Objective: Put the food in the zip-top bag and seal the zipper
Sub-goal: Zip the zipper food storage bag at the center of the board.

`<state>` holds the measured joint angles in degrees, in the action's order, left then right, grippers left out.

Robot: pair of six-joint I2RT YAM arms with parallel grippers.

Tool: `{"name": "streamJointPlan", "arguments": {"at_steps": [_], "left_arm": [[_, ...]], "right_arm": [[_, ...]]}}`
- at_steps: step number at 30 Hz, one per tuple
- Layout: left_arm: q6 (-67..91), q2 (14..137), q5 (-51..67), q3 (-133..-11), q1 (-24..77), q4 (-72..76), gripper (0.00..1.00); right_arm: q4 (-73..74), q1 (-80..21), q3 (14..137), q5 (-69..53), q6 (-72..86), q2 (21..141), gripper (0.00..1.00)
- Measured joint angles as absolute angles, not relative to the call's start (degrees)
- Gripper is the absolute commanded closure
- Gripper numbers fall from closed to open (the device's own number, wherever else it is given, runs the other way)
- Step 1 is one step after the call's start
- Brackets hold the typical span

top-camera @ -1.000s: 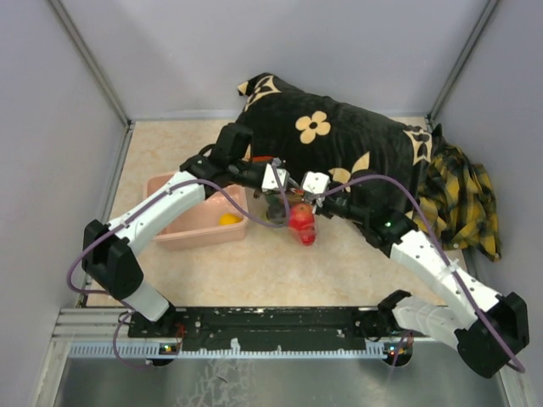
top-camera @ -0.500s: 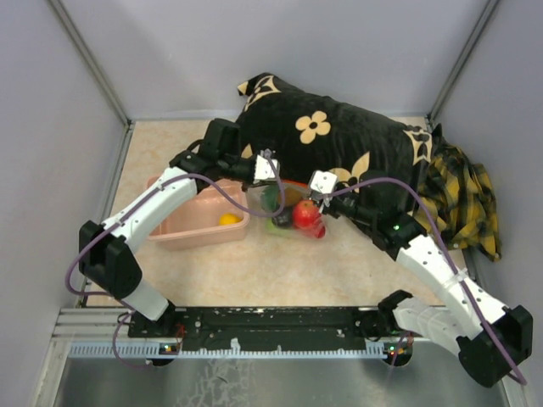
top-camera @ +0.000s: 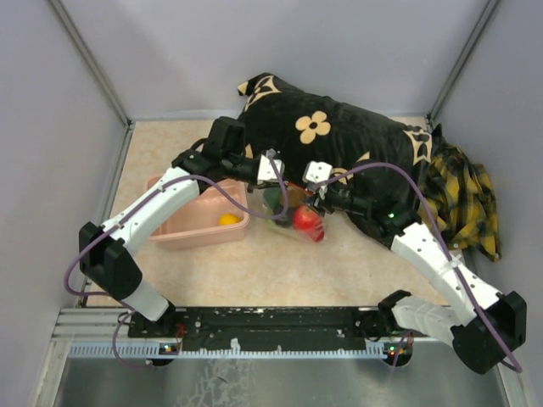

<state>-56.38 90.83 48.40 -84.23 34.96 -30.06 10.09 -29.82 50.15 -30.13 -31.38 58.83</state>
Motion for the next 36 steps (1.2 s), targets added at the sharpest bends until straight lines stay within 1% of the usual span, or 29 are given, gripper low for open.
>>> {"name": "streamJointPlan", "arguments": {"at_steps": [2,3,4,7,8,14,21,29,36], "left_arm": [[-56.29,90.83,48.73,-84.73,35.70,-30.09,0.99],[-56.25,90.83,48.97,-84.95,36.03,-30.09,0.99],[-56.18,90.83,49.06,-85.19,36.32,-30.09,0.99],[-56.12,90.83,49.08,-85.47,36.69,-30.09,0.99],[-56.12,90.83,49.04,-85.49,36.71,-30.09,0.98],[-56.12,90.83,47.83,-85.49,37.01,-31.46,0.98],[-56.16,90.63,44.60,-85.23,37.58,-32.56,1.00],[-55.31,88.36,41.32,-82.28,35.90,-32.40,1.00],[-54.24,86.89,40.05,-79.92,33.19,-32.51,1.00]], "right_arm": [[11.03,-29.82,51.96,-30.83,-31.40,60.40,0.58],[11.31,-29.82,52.97,-31.20,-31.40,61.28,0.62],[11.68,-29.82,53.89,-31.51,-31.44,62.04,0.68],[12.23,-29.82,55.29,-32.16,-31.42,62.96,0.94],[12.27,-29.82,55.31,-32.32,-31.53,62.96,1.00],[14.37,-29.82,55.31,-31.73,-31.94,62.94,1.00],[18.28,-29.54,55.29,-27.99,-32.91,61.01,1.00],[20.38,-24.93,55.16,-25.71,-32.36,56.31,1.00],[22.02,-22.83,54.52,-24.47,-31.73,55.11,1.00]]}}
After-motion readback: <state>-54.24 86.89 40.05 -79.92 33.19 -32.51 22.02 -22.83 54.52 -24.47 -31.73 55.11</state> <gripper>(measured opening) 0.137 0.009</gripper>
